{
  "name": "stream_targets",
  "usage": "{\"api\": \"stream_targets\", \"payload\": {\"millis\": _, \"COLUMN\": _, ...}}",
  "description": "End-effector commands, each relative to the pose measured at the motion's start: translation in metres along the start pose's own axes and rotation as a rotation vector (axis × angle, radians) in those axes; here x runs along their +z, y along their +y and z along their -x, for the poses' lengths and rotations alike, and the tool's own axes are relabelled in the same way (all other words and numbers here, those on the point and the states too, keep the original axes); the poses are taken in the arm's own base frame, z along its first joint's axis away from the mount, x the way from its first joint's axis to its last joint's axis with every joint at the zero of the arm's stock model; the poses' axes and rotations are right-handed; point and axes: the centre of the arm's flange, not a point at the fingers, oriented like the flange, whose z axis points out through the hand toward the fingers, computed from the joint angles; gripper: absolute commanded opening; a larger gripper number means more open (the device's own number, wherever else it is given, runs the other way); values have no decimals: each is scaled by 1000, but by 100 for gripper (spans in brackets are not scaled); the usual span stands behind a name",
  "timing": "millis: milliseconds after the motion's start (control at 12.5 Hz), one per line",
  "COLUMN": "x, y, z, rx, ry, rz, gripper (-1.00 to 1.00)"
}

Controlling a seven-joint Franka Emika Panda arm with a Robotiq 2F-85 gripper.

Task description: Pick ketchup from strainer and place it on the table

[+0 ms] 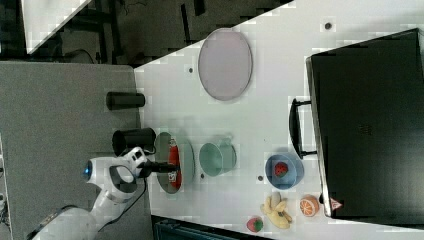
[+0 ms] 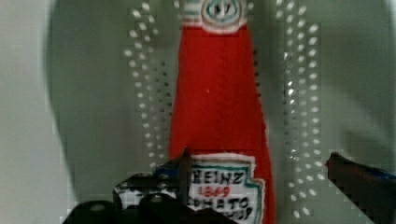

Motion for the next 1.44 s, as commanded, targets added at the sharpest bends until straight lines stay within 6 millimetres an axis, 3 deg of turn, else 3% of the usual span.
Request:
{"api": "stream_targets", "payload": {"millis": 80, "x": -3, "y": -21, "z": 5, "rx": 24, "ry": 33, "rz": -44, "gripper": 100}}
{"api": "stream_targets", "payload": {"millis": 320, "x": 22, "y": -14, "z": 7, "rx": 27, "ry": 9, "rz": -18, "gripper": 100}}
{"api": "stream_targets", "payload": {"millis": 400, "x": 27, "y": -14, "z": 6, "rx": 32, "ry": 12, "rz": -23, "gripper": 91}}
{"api": "stream_targets", "payload": {"millis": 640, "x": 27, "y": -16, "z": 4, "rx": 45, "ry": 24, "rz": -47, "gripper": 25}}
{"api": "stream_targets", "payload": {"millis": 720, "x": 21, "y": -19, "z": 4, "rx": 40, "ry": 32, "rz": -50, "gripper": 25}}
{"api": "stream_targets", "payload": {"millis": 960, "x": -19, "y": -28, "z": 8, "rx": 21, "ry": 84, "rz": -44, "gripper": 25}}
{"api": "stream_targets", "payload": {"millis": 1280, "x": -106, "y": -27, "z": 15, "rx": 133, "ry": 86, "rz": 22, "gripper": 25}}
{"api": "stream_targets", "payload": {"millis": 1440, "x": -148, "y": -17, "z": 7, "rx": 135, "ry": 82, "rz": 29, "gripper": 25}}
